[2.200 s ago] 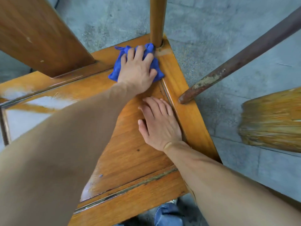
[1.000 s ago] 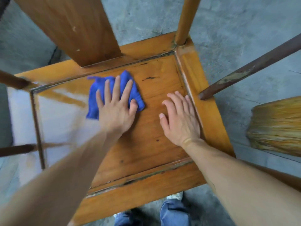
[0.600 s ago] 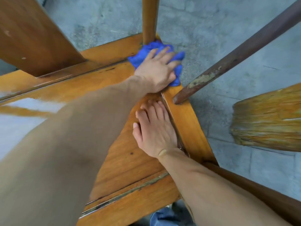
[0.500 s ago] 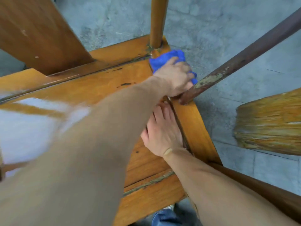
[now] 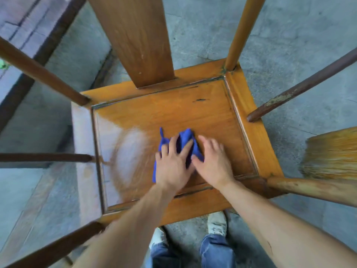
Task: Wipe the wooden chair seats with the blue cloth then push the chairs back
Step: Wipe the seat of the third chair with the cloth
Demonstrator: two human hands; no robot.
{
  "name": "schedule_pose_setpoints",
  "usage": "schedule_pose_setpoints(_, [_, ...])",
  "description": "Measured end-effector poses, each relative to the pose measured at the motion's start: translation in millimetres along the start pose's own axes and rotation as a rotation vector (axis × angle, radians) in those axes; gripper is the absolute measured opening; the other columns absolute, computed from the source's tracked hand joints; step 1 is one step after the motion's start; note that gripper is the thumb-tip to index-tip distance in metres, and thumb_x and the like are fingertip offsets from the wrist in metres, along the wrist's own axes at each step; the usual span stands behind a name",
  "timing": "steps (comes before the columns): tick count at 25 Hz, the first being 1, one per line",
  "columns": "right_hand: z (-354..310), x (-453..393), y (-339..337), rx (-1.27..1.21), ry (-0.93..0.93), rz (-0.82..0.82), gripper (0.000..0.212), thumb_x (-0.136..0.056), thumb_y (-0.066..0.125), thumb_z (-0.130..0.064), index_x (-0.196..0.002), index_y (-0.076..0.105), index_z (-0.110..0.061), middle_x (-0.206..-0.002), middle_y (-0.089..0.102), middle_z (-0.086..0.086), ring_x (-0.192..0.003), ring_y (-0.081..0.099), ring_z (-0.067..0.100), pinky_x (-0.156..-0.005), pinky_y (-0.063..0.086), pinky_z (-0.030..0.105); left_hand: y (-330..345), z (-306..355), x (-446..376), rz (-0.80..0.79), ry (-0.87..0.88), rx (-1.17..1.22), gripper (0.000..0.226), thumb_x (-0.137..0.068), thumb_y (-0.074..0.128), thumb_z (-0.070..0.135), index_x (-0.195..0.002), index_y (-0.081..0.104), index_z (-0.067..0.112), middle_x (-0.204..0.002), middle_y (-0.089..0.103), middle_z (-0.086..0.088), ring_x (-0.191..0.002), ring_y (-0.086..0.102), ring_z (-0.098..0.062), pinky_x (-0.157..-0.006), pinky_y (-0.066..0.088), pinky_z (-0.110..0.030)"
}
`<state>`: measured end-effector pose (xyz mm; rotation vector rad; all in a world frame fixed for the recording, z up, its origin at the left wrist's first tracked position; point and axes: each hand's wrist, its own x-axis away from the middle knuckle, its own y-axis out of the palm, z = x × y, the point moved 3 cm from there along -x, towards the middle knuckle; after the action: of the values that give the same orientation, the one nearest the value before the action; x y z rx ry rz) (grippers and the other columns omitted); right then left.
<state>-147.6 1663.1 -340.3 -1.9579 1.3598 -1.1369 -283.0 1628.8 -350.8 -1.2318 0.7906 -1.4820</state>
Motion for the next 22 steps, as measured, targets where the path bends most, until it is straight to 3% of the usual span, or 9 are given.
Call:
schedule_pose_setpoints(2, [-19.6, 27.2, 19.9, -0.008, 0.046, -0.256, 0.078, -0.084, 0.065, -0.033, -0.153, 0.029, -0.025, -0.146, 0.044, 0.004, -0.13, 0.043, 0.033, -0.108, 0.037, 0.041, -0.9, -6.7, 44.9, -0.124, -0.065, 0.22, 0.078, -0.076, 0.04, 0.052, -0.152, 0.03, 0.041, -0.161, 0.026, -0.009, -0.128, 0.04, -0.039, -0.1, 0.039, -0.048])
schedule_pose_setpoints(5, [-18.0, 49.8, 35.8, -0.108, 0.272, -0.34, 0.075, -0.083, 0.064, -0.03, -0.151, 0.03, -0.029, -0.134, 0.06, 0.006, -0.126, 0.053, 0.032, -0.103, 0.044, 0.04, -3.9, -30.4, 86.3, -0.229, -0.171, 0.55, 0.089, -0.076, 0.057, 0.032, -0.157, 0.019, 0.032, -0.16, 0.026, -0.007, -0.139, 0.031, -0.036, -0.111, 0.031, -0.039])
schedule_pose_setpoints(8, [-18.8, 67.4, 37.8, 0.008, 0.225, -0.354, 0.038, -0.085, 0.062, -0.02, -0.122, 0.06, -0.024, -0.114, 0.064, 0.008, -0.116, 0.058, 0.032, -0.093, 0.046, 0.036, -1.2, -50.9, 112.7, -0.377, -0.243, 0.408, 0.087, -0.085, 0.065, 0.022, -0.158, 0.018, 0.027, -0.142, 0.042, -0.014, -0.135, 0.035, -0.038, -0.107, 0.037, -0.039])
schedule_pose_setpoints(10, [-31.3, 78.8, 31.5, -0.044, 0.107, -0.379, 0.025, -0.084, 0.063, -0.013, -0.107, 0.068, -0.021, -0.099, 0.059, 0.003, -0.107, 0.06, 0.029, -0.088, 0.043, 0.032, 0.9, -61.3, 123.7, -0.448, -0.281, 0.343, 0.067, -0.082, 0.067, 0.025, -0.145, 0.041, 0.022, -0.127, 0.054, -0.014, -0.124, 0.045, -0.038, -0.1, 0.042, -0.04])
schedule_pose_setpoints(12, [-48.1, 87.1, 14.2, -0.123, 0.024, -0.399, 0.024, -0.084, 0.062, -0.01, -0.102, 0.068, -0.024, -0.092, 0.051, -0.004, -0.095, 0.058, 0.021, -0.084, 0.041, 0.031, -12.2, -66.2, 130.4, -0.423, -0.326, 0.406, 0.022, -0.076, 0.063, 0.034, -0.096, 0.057, 0.026, -0.104, 0.062, -0.01, -0.11, 0.053, -0.038, -0.091, 0.044, -0.042])
schedule_pose_setpoints(13, [-56.4, 88.9, 1.6, -0.148, -0.007, -0.393, 0.025, -0.084, 0.061, -0.009, -0.099, 0.066, -0.028, -0.091, 0.051, -0.006, -0.091, 0.055, 0.018, -0.082, 0.04, 0.031, -18.3, -68.9, 134.3, -0.376, -0.334, 0.434, 0.02, -0.071, 0.058, 0.044, -0.081, 0.052, 0.028, -0.097, 0.06, -0.005, -0.106, 0.052, -0.036, -0.091, 0.042, -0.042])
schedule_pose_setpoints(16, [-81.3, 93.6, -50.4, -0.21, -0.067, -0.387, 0.028, -0.083, 0.058, -0.01, -0.088, 0.056, -0.038, -0.09, 0.063, -0.003, -0.084, 0.056, 0.02, -0.079, 0.044, 0.035, -65.1, -60.5, 144.7, -0.159, -0.258, 0.586, 0.049, -0.059, 0.051, 0.058, -0.088, 0.064, 0.02, -0.11, 0.05, 0.012, -0.109, 0.043, -0.017, -0.094, 0.037, -0.03])
schedule_pose_setpoints(19, [-117.9, 104.0, -121.0, -0.284, -0.165, -0.356, 0.026, -0.082, 0.055, -0.01, -0.091, 0.055, -0.035, -0.086, 0.064, -0.002, -0.083, 0.056, 0.028, -0.079, 0.048, 0.038, -146.6, -42.6, 148.6, -0.064, -0.212, 0.844, 0.024, -0.067, 0.068, 0.037, -0.078, 0.057, 0.019, -0.073, 0.053, 0.02, -0.073, 0.047, -0.009, -0.064, 0.039, -0.019])
schedule_pose_setpoints(22, [-165.0, 121.6, -204.6, -0.352, -0.296, -0.276, 0.028, -0.084, 0.052, -0.005, -0.092, 0.052, -0.032, -0.082, 0.06, -0.012, -0.079, 0.051, 0.018, -0.079, 0.044, 0.034, -244.9, -23.5, 150.5, 0.048, -0.089, 0.871, 0.021, -0.073, 0.07, 0.022, -0.078, 0.05, 0.023, -0.061, 0.05, 0.017, -0.061, 0.041, -0.009, -0.058, 0.036, -0.025])
